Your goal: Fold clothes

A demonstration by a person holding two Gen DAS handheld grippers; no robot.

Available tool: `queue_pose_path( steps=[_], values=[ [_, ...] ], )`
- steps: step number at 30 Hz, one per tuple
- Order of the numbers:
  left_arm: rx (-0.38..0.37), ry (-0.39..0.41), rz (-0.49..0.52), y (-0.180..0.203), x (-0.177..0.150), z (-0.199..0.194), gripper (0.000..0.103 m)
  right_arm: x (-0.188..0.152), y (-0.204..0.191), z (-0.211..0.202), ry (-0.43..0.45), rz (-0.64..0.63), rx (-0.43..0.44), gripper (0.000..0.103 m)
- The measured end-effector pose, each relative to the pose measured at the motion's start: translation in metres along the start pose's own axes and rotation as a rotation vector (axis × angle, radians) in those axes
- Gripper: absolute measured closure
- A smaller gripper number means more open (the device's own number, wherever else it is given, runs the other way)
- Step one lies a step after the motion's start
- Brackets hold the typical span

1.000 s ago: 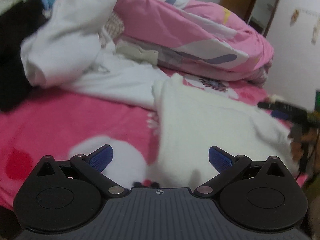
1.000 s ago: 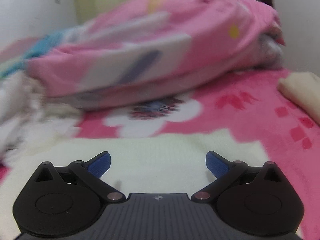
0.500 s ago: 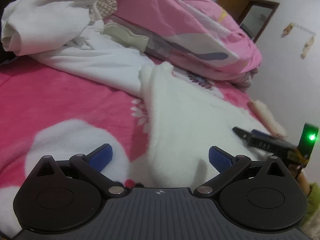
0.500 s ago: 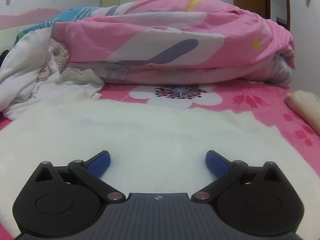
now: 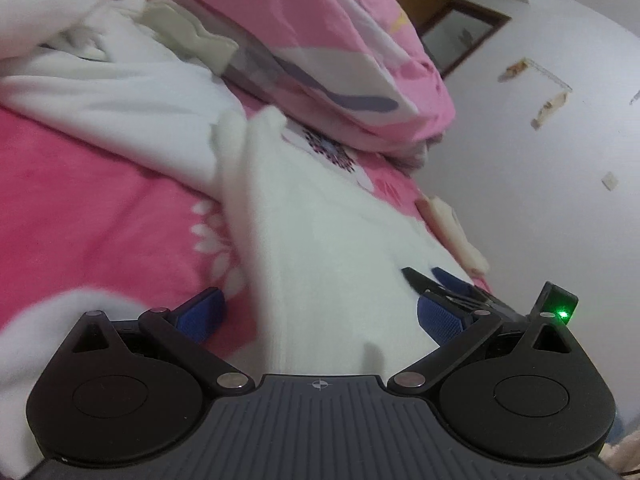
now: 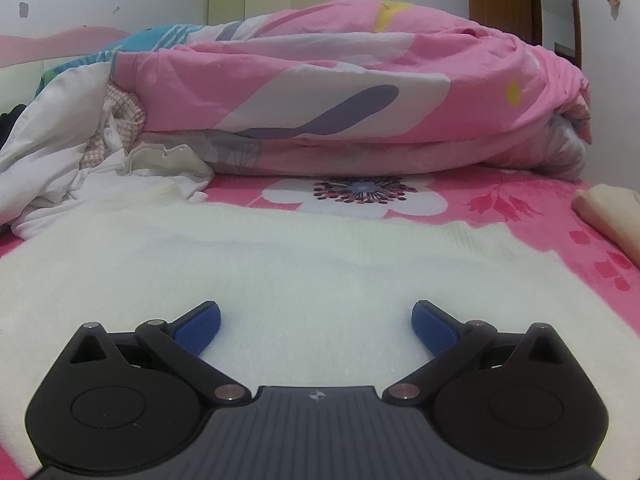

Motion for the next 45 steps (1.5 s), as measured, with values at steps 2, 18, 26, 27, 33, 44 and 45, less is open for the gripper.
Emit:
queue_pose_path(
  steps=[2,18,26,27,33,44,45],
  values=[
    [-0.007,-0.022,0.028,0.002,0.001,0.010,0.000,0.000,0.000,0.000,0.002,0.000,0.000,0.000],
    [0.116,0.034,0.047,0.012,0.003,0.017,0.048,-0.001,0.000,-0.001,0.021,0.010,-0.002,0.000],
    [0.184,0.072,0.081,0.035,0.011,0.009,0.078,-0.001,-0.001,-0.002,0.023,-0.002,-0.009,0.000],
    [0.176,0.083,0.067,0.040,0.014,0.007,0.078,-0.001,-0.002,-0.002,0.024,-0.008,-0.013,0.000],
    [0.070,0.151,0.047,0.086,0.035,0.003,0.081,-0.002,-0.008,-0.004,0.030,-0.047,-0.036,0.000],
    [-0.012,0.112,0.233,0.180,0.031,0.046,0.082,-0.001,-0.014,-0.016,0.067,-0.109,-0.089,0.000],
    [-0.013,0.108,0.238,0.183,0.029,0.048,0.082,-0.001,-0.013,-0.021,0.070,-0.112,-0.096,0.000]
  ],
)
Point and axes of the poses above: each gripper's, at about its wrist camera, not at the fingertips, and z roughly the way its jaws point, y to its right, x to its top, the point moved 3 cm from there along z, roughly the way its jaws point, and after that the axes turned 12 degrees about y, right-handed, at the moved point
